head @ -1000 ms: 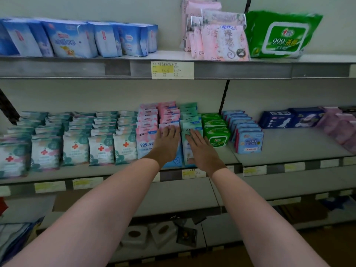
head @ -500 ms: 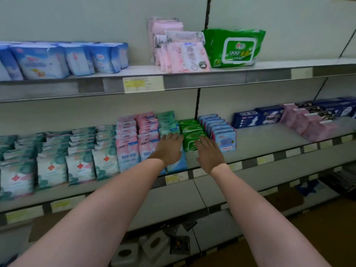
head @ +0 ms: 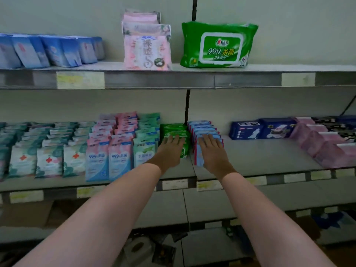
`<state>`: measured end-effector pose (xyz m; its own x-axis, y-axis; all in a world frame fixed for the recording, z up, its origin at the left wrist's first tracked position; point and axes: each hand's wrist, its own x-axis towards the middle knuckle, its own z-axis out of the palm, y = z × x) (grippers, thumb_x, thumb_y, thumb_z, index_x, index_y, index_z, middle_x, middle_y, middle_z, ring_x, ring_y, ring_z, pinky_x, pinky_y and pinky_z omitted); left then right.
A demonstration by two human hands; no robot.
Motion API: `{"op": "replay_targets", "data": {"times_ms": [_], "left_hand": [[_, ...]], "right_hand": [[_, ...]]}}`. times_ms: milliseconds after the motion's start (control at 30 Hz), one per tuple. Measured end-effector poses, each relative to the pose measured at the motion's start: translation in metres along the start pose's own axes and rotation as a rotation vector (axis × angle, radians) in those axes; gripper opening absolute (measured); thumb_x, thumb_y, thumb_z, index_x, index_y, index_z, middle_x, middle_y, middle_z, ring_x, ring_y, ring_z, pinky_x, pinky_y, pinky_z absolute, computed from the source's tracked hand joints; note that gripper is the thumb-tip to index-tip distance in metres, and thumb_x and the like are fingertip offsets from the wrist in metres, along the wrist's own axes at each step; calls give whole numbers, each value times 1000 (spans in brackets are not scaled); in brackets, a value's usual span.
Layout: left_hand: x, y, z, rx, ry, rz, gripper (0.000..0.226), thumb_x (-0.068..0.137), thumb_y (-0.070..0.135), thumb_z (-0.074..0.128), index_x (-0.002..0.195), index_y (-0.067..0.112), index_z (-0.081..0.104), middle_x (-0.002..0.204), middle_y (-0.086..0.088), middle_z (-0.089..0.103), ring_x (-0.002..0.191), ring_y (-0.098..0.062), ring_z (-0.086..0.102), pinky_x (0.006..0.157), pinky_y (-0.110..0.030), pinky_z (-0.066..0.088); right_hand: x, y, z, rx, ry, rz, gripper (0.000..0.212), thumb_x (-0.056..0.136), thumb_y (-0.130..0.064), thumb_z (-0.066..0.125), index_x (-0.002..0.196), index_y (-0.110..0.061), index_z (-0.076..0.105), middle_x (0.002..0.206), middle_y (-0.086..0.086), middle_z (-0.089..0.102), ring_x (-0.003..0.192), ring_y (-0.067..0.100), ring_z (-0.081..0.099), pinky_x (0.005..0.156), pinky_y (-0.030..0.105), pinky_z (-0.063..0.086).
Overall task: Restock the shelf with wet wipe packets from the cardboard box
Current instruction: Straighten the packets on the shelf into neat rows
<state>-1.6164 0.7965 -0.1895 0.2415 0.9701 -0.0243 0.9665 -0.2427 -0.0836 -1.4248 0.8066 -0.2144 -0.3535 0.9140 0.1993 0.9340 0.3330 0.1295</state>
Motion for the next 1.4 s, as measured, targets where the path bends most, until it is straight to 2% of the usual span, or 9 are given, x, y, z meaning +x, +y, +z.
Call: {"op": "replay_targets", "data": {"times_ms": [200,333,533,767,900,1100,1267,1400], "left_hand": [[21,15,8,58,-31,-139,78,96,8,47,156,9,-3,163,-16,-2,149,-37,3,122,-48,11],[37,19,13,59,-6,-203,81,93,5,52,156,7,1,162,-18,4,149,-36,8,121,-47,14],[53,23,18,77,25,-248,87,87,0,59,155,6,6,161,-21,9,148,-37,13,121,-49,17],[48,22,18,37,14,-244,83,90,0,54,156,10,4,163,-17,4,150,-34,7,122,-47,11],[46,28,18,58,12,-261,85,90,2,56,156,8,3,162,-18,5,149,-35,8,121,-49,14],[47,29,22,79,54,-277,90,85,-2,61,155,6,6,161,-20,9,148,-36,11,121,-50,16],[54,25,14,63,34,-271,79,85,-1,59,152,7,19,156,-19,23,144,-35,25,118,-49,24],[50,20,-3,18,-35,-244,62,89,6,57,146,12,34,144,-13,40,131,-32,42,103,-46,40]], "right_hand": [[19,18,11,-27,-49,-85,93,95,-24,62,158,-6,-3,166,15,-3,153,33,-4,124,48,4],[33,23,18,10,-82,-106,95,96,-29,61,158,-6,-6,166,15,-6,153,32,-5,124,48,5],[43,34,21,55,-71,-167,98,95,-32,64,158,-8,-6,166,12,-7,154,28,-4,125,40,-2],[37,37,19,85,-64,-196,90,97,-24,60,159,-9,-5,167,11,-5,154,27,-3,125,42,1],[32,39,16,95,-52,-220,90,95,-16,60,159,-9,-3,167,10,-3,154,26,-2,125,42,3],[36,36,21,84,-24,-204,93,94,-15,63,159,-9,-3,167,9,-2,154,25,-1,125,42,3],[39,34,22,52,-16,-189,90,93,-9,61,158,-8,-1,167,10,-1,154,25,0,125,42,3],[37,29,21,36,-34,-171,90,94,-13,62,158,-8,-1,167,11,1,154,27,1,124,44,6]]}}
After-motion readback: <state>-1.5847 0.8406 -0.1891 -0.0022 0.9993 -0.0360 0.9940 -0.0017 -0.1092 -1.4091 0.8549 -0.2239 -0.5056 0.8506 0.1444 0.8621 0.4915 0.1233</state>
